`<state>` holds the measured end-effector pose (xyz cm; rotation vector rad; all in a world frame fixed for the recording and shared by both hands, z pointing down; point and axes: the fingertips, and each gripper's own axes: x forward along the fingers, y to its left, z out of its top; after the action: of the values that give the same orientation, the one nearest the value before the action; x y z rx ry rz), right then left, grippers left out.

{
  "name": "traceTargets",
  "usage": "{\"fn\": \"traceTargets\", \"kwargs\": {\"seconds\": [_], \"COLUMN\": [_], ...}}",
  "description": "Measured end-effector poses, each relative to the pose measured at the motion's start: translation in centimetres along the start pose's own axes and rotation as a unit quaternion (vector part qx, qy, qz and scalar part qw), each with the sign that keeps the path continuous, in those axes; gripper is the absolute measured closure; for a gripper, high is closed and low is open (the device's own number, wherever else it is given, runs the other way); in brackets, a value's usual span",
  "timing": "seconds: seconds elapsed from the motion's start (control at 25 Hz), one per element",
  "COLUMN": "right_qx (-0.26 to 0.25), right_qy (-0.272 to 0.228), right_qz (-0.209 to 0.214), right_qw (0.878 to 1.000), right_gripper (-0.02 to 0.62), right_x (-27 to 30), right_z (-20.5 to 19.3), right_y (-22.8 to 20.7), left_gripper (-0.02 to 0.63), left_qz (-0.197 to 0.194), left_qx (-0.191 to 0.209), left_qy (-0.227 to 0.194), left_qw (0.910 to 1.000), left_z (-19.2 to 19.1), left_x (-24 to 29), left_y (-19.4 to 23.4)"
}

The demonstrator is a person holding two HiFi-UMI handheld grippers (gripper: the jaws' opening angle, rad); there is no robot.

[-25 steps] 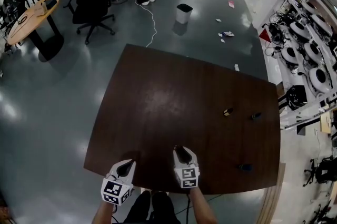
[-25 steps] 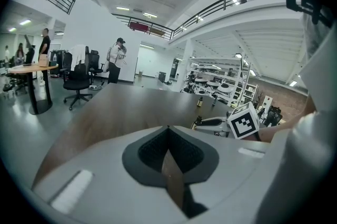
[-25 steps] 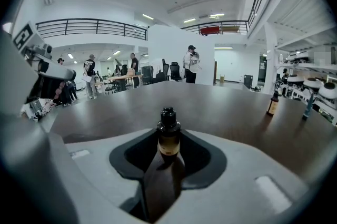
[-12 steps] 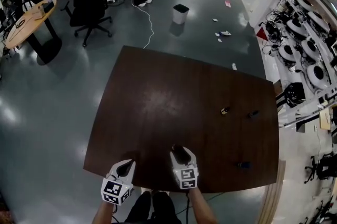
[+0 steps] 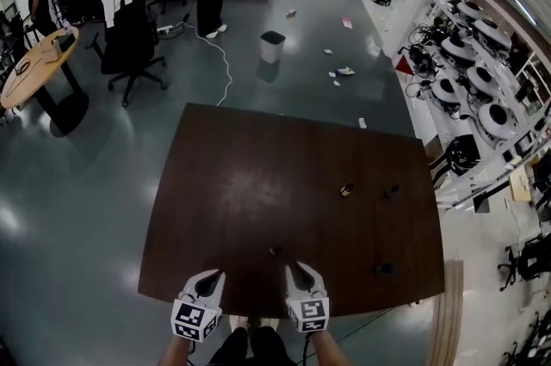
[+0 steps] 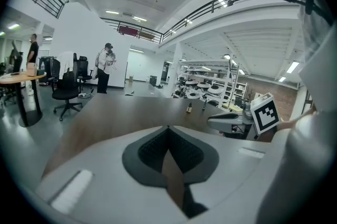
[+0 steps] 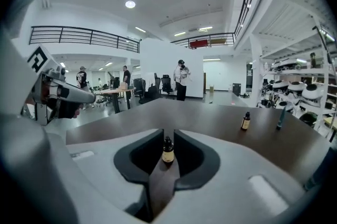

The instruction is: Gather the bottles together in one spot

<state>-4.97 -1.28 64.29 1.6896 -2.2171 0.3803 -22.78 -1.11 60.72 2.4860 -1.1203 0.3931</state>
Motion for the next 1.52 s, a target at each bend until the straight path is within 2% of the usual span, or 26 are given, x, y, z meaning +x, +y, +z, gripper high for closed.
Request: {"fn": "traceTargets", "kwargs": {"seconds": [0.2, 0.56, 0.88, 1.12, 1.28, 1.52], "right_qx": [0.008, 0.053, 0.072, 0.071, 0.08, 0.083], "right_qy": [-0.03, -0.056, -0.084, -0.089, -0.089, -0.086], "right_qz": [-0.026, -0.083, -0.157, -0.183, -0.187, -0.17], "right_qw": [0.999, 0.994, 0.981, 0.976, 0.975, 0.978], "right_gripper": [0.593, 0.594, 0.594, 0.594, 0.594, 0.594], "right_x": [-2.6, -6.7, -11.0, -12.5, -11.9, -8.7], "right_z": [2.8, 5.7, 7.0, 7.0, 6.7, 7.1], "right_y": [-0.2, -1.2, -5.0, -7.2, -9.3, -12.4], "left_gripper": [0.606, 0.606, 0.606, 0.606, 0.606, 0.606], "left_qz": [-0.037, -0.118, -0.159, -0.193, -0.198, -0.177], "left_qx": [0.018, 0.049, 0.078, 0.092, 0.102, 0.103], "left_qy": [-0.016, -0.051, -0.076, -0.078, -0.072, -0.059], "left_qw": [0.999, 0.9905, 0.9812, 0.9737, 0.9723, 0.977], "left_z": [2.4, 6.8, 9.4, 10.4, 10.8, 11.8], "left_x": [0.7, 0.8, 1.9, 3.3, 5.5, 9.4], "left_y": [-2.3, -7.0, -9.3, -12.4, -13.2, -12.0]}}
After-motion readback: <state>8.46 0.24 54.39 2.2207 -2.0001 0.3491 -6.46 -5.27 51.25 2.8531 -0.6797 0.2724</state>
